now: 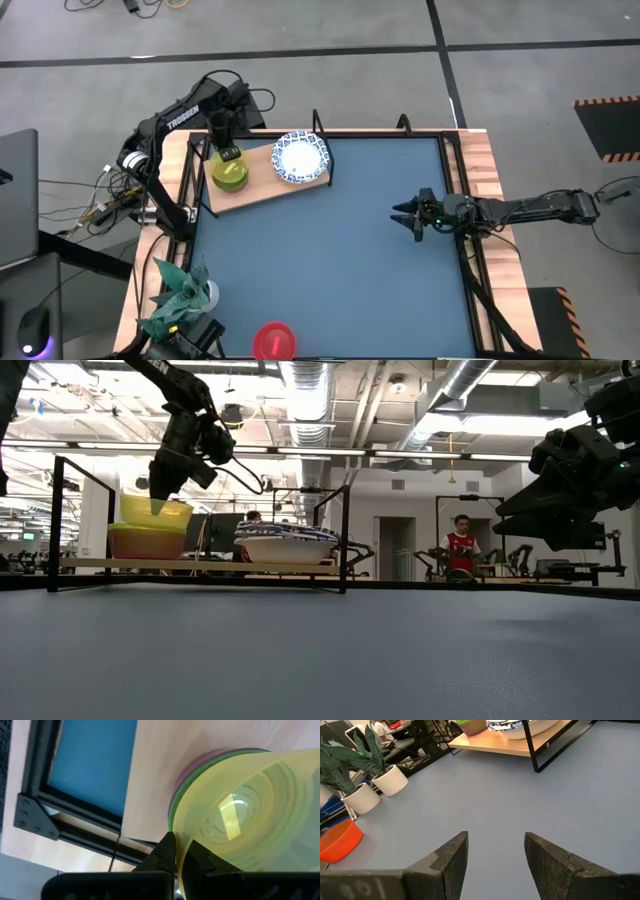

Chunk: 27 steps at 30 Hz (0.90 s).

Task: Place and stack bowls onto a shelf
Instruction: Stack the yellow bowl on top of the other green bowl on the shelf

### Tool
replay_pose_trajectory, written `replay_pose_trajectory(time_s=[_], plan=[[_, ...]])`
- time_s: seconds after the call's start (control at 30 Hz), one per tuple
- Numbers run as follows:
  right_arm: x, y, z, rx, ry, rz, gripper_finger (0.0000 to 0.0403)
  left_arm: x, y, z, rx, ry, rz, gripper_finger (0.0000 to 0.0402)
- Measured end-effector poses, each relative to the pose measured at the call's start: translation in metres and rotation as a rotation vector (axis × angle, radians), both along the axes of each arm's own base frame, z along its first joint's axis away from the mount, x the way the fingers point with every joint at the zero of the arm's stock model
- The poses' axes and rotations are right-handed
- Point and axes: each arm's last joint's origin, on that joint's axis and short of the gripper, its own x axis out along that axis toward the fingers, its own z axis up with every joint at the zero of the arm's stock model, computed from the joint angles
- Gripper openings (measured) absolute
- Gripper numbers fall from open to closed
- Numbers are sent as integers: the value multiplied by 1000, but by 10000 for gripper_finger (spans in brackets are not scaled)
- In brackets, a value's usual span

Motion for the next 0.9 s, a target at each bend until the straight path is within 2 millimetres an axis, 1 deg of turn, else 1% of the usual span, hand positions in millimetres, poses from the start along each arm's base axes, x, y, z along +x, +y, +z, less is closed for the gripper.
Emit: replay_pose_trajectory(time_s=[0.9], plan=[[0, 0, 0, -8, 1, 3, 220, 1, 2, 0, 17, -14, 5, 0]])
